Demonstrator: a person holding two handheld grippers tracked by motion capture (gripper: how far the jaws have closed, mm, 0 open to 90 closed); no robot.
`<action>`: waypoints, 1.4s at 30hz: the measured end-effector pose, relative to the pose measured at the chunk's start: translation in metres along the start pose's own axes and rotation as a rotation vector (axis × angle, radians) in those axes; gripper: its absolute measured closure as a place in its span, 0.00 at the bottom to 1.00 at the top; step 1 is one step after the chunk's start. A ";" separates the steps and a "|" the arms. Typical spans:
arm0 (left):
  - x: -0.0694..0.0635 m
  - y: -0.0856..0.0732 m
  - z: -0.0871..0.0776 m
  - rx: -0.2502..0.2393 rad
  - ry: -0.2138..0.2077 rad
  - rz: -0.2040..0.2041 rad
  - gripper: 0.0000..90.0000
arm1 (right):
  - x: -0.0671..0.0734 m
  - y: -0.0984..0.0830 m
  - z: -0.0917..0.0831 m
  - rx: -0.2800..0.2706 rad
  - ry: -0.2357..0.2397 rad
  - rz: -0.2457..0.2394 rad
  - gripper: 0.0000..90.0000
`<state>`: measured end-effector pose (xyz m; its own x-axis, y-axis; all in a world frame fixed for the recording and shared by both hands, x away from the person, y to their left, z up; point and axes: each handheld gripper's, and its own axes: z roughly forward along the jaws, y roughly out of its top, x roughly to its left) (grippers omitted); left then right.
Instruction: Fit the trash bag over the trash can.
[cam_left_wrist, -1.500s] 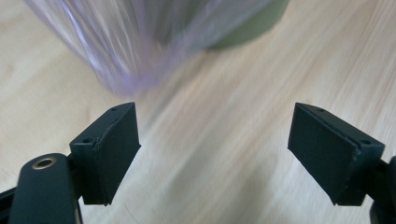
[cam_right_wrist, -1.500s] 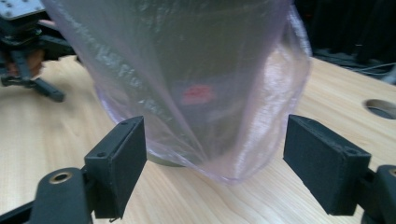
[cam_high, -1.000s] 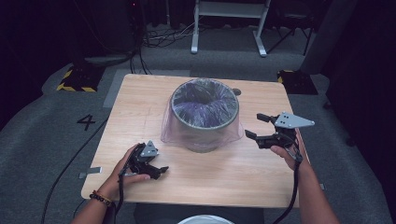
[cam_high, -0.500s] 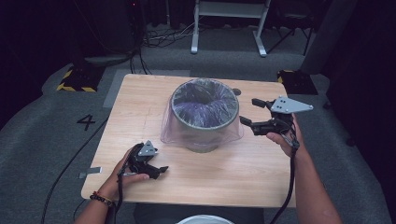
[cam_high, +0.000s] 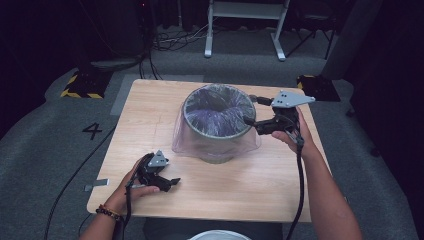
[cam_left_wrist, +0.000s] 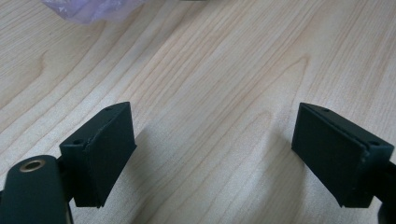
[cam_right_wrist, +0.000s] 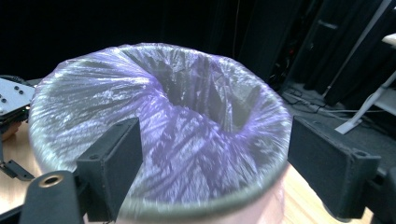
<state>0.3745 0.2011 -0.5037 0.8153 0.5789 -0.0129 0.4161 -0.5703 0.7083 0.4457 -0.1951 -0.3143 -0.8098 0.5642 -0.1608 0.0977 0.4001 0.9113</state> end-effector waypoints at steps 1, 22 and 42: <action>0.000 0.000 0.000 0.001 0.000 0.001 0.15 | 0.000 0.002 0.004 0.011 0.005 0.000 0.19; 0.000 0.000 0.000 0.000 0.000 0.002 0.14 | -0.005 0.014 0.050 0.114 0.051 0.021 0.18; 0.000 0.000 0.000 0.000 0.000 0.002 0.14 | 0.002 0.024 0.083 0.371 0.045 0.005 0.19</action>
<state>0.3746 0.2010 -0.5037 0.8164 0.5773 -0.0117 0.4144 -0.5717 0.7081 0.4943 -0.1249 -0.3240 -0.8328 0.5375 -0.1320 0.2981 0.6365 0.7114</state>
